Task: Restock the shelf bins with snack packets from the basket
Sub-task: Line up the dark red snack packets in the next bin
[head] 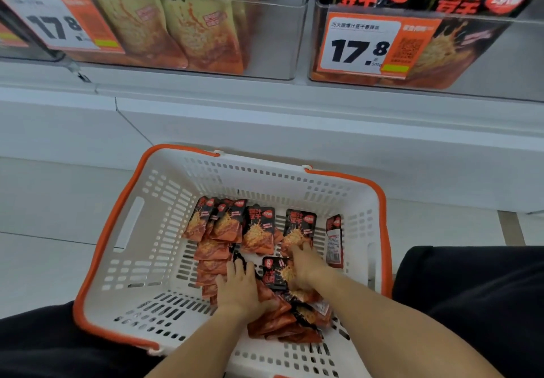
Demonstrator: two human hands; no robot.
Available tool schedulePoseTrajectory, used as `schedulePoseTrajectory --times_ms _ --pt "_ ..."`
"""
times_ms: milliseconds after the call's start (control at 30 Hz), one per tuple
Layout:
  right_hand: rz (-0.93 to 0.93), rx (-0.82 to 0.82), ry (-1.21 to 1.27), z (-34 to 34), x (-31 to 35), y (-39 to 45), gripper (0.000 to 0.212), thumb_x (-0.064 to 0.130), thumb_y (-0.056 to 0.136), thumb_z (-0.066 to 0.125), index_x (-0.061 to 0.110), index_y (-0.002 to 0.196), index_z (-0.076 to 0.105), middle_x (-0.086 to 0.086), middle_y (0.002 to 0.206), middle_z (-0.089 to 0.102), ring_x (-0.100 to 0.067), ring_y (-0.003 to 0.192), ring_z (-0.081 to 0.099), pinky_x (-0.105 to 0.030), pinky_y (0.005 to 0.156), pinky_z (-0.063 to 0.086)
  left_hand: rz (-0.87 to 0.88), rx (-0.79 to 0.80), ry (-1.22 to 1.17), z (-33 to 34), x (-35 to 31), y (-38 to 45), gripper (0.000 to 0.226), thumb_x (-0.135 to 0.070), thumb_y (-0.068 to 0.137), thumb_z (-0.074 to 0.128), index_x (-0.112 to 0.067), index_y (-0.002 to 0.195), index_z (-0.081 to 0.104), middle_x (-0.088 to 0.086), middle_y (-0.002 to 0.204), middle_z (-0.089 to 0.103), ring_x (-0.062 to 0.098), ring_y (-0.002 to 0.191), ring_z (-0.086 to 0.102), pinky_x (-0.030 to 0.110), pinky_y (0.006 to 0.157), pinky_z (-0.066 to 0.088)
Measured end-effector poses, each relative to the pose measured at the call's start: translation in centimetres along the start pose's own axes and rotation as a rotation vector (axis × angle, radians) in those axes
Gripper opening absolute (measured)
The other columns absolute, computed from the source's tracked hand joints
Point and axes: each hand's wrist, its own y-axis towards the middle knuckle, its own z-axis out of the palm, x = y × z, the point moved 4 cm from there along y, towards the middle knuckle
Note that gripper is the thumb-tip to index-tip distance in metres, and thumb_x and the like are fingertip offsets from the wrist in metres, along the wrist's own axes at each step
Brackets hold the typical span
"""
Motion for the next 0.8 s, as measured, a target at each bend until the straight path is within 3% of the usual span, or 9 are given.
schedulePoseTrajectory --times_ms 133,233,333,500,667,733,800 --pt "0.037 0.009 -0.037 -0.1 -0.3 -0.2 0.097 0.033 0.079 0.08 0.017 0.155 0.022 -0.011 0.164 0.005 -0.038 0.149 0.011 -0.049 0.119 0.026 -0.028 -0.029 0.033 -0.1 -0.2 0.1 0.117 -0.086 0.075 0.047 -0.014 0.157 0.007 0.011 0.165 0.004 0.036 0.151 0.003 0.055 0.117 0.02" --pt "0.098 -0.034 0.048 -0.2 -0.5 -0.2 0.095 0.031 0.074 0.086 0.012 0.15 0.032 -0.012 0.163 0.005 -0.036 0.148 0.017 -0.043 0.119 0.03 -0.039 -0.017 0.034 -0.2 -0.5 0.3 0.115 -0.085 0.076 0.049 -0.013 0.156 0.011 0.013 0.164 0.005 0.037 0.15 0.003 0.056 0.116 0.02" --pt "0.149 -0.091 0.14 -0.8 -1.1 -0.3 0.098 0.032 0.063 0.094 0.012 0.143 0.041 -0.013 0.157 0.019 -0.032 0.142 0.032 -0.036 0.116 0.035 -0.034 0.03 0.022 -0.7 -0.9 0.7 0.109 -0.083 0.075 0.053 -0.015 0.154 0.018 0.016 0.163 0.006 0.038 0.149 0.003 0.056 0.116 0.019" --pt "0.25 -0.11 0.222 -2.9 -2.8 -1.0 0.107 0.028 0.059 0.096 0.007 0.146 0.037 -0.012 0.146 0.042 -0.027 0.129 0.052 -0.031 0.106 0.044 -0.032 0.072 -0.037 -1.6 -1.1 1.8 0.103 -0.081 0.069 0.064 -0.018 0.145 0.035 0.015 0.155 0.023 0.036 0.143 0.018 0.052 0.113 0.025" --pt "0.121 -0.227 0.149 -5.8 -1.1 -1.6 0.066 -0.002 0.079 0.068 0.009 0.138 0.041 -0.011 0.114 0.061 -0.029 0.104 0.063 -0.036 0.08 0.052 -0.078 0.108 -0.32 -2.8 -0.7 2.3 0.089 -0.08 0.065 0.065 -0.02 0.131 0.05 0.009 0.145 0.042 0.034 0.14 0.031 0.051 0.113 0.032" --pt "0.093 -0.209 0.166 -7.5 -0.4 -2.4 0.042 0.007 0.081 0.07 0.009 0.12 0.055 -0.009 0.105 0.063 -0.027 0.097 0.065 -0.034 0.077 0.052 -0.069 0.082 -0.483 -3.7 -0.6 2.5 0.08 -0.082 0.062 0.064 -0.019 0.112 0.06 0.004 0.126 0.06 0.031 0.128 0.047 0.046 0.104 0.045" --pt "0.042 -0.216 0.304 -9.9 0.0 -3.7 0.027 0.015 0.084 0.075 0.009 0.108 0.065 -0.01 0.105 0.068 -0.023 0.094 0.066 -0.035 0.082 0.054 -0.044 0.047 -0.736 -5.2 -0.5 2.5 0.083 -0.073 0.069 0.07 -0.013 0.125 0.056 0.002 0.12 0.064 0.024 0.114 0.059 0.037 0.092 0.052"
